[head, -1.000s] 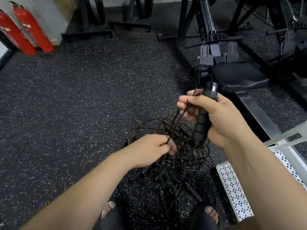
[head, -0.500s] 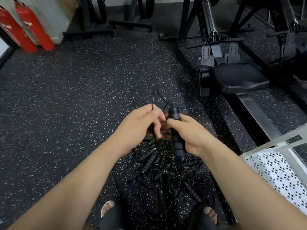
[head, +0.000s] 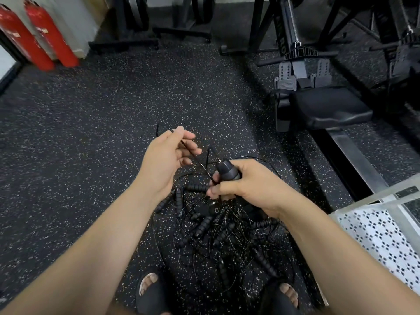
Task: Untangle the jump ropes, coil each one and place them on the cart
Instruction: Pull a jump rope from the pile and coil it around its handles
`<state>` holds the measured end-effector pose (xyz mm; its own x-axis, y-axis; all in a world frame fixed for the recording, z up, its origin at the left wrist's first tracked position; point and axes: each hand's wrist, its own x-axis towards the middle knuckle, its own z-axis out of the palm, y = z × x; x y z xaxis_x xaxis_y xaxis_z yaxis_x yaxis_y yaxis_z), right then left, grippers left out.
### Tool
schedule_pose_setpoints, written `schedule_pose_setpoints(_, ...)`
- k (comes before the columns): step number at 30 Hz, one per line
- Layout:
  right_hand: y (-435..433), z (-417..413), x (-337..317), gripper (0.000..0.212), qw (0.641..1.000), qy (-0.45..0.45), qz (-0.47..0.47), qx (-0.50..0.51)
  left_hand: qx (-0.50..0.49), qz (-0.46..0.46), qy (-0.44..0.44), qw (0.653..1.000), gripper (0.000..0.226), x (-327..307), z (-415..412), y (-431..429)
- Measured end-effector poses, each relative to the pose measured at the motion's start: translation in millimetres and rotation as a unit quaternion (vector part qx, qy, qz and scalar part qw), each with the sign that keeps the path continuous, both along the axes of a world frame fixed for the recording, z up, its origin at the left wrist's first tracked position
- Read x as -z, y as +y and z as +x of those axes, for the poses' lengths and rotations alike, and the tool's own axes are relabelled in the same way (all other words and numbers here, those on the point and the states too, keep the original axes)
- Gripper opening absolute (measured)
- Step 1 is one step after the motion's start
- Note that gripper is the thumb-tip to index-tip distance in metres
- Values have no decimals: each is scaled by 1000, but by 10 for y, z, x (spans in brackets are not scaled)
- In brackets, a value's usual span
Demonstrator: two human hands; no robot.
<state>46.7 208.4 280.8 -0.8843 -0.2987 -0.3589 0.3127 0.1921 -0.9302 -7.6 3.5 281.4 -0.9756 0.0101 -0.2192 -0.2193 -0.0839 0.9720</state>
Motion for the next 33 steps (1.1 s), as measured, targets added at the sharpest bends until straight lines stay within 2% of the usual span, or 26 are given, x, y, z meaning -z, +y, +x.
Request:
schedule_pose_setpoints(4,71,37,-176,26,998,33,-38,28,21,-18,-34,999,52,2,17,38)
schedule_pose_setpoints(7,112,70,-311,21,991,46,-107,72,108,-72,-64,990,66,-14,87,124)
schedule_pose_setpoints(11,176,95,-458,23,965,54,-207,154,270,-183,-83,942,54,6,223,275)
schedule_pose_setpoints(13,213,79,-516,27,954,61,-225,191,334,-223,-96,911,57,25,310,340)
schedule_pose_setpoints(15,262,50,-531,29,942,66,-239,227,366,-282,-101,881,55,56,370,380)
schedule_pose_setpoints(16,289,33,-516,29,935,64,-246,246,374,-305,-96,871,47,76,388,391)
schedule_pose_setpoints(20,389,-31,-397,22,912,37,-252,321,420,-328,-80,842,36,82,415,423)
schedule_pose_setpoints(25,496,-118,-312,24,887,23,-267,377,464,-308,-90,826,14,98,443,429)
schedule_pose_setpoints(28,519,-151,-222,20,888,6,-267,374,478,-309,-64,820,19,70,471,427)
schedule_pose_setpoints(30,498,-153,-162,14,895,-14,-265,359,470,-294,-60,830,15,32,463,435)
schedule_pose_setpoints(33,413,-136,-101,8,912,-37,-237,333,418,-269,-38,867,8,-85,431,443)
